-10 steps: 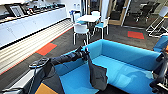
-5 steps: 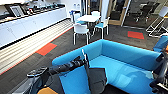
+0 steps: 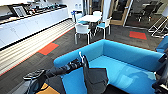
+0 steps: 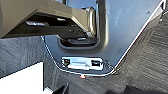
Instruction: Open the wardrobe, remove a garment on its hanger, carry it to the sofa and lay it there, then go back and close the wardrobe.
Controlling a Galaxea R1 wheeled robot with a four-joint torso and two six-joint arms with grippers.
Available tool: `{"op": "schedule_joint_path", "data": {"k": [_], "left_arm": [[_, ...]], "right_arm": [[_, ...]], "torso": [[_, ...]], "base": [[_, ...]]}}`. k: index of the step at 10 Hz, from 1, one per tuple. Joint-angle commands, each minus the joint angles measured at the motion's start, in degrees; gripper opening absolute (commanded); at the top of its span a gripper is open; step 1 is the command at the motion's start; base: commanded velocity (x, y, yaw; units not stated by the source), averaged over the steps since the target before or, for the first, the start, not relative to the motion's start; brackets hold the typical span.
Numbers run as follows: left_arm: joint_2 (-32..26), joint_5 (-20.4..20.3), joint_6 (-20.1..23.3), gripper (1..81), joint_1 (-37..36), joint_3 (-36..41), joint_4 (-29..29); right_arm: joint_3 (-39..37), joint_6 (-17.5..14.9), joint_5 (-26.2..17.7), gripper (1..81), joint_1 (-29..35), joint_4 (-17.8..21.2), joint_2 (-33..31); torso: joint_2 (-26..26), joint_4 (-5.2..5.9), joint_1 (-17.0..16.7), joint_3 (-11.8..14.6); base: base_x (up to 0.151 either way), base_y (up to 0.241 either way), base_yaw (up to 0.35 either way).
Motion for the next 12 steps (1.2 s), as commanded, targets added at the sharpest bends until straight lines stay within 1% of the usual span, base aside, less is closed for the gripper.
{"op": "schedule_joint_path", "data": {"k": [1,3,5,6,7,10,11,12], "left_arm": [[-2.51,-0.09,0.38,1.0,-5.73,2.01,5.14],[-4.44,-0.09,0.38,1.0,-2.48,1.75,7.08],[-6.38,-0.35,0.47,1.0,-0.11,2.1,7.78],[-7.43,-0.09,0.47,1.0,0.69,4.3,9.19],[-8.49,0.0,0.38,81.1,1.31,6.5,10.16],[-11.04,-0.09,0.91,81.1,4.11,7.99,10.51],[-12.36,-0.09,1.0,81.1,6.31,9.05,13.14],[-14.28,-0.08,1.0,81.1,9.82,11.49,17.68]], "right_arm": [[0.23,-0.08,-3.15,81.1,-0.88,-0.61,0.21],[0.14,-0.08,-3.15,81.1,-0.88,-0.79,0.29],[0.14,-0.08,-3.15,81.1,-0.88,-0.79,0.29],[0.23,-0.08,-3.15,81.1,-0.96,-0.79,0.29],[0.23,-0.08,-3.15,81.1,-0.97,-0.79,0.38],[0.14,-0.08,-3.06,81.1,-1.06,-0.79,0.47],[0.14,-0.08,-3.06,81.1,-0.97,-0.79,0.47],[0.14,0.01,-3.07,81.1,-0.8,-0.61,0.56]], "torso": [[0.0,-0.04,0.0,0.0],[0.0,0.0,0.0,0.0],[0.0,0.0,0.0,0.0],[0.0,0.0,0.0,0.0],[0.0,0.0,0.0,0.0],[0.0,0.02,0.0,0.02],[0.0,0.02,0.0,0.02],[0.0,0.02,0.0,0.02]], "base": [[0.0,0.0,0.0],[0.0,0.0,0.0],[0.0,0.0,0.0],[0.0,0.0,0.0],[0.0,0.0,0.0],[0.0,0.0,0.0],[0.0,0.0,0.0],[0.0,0.0,0.0]]}}
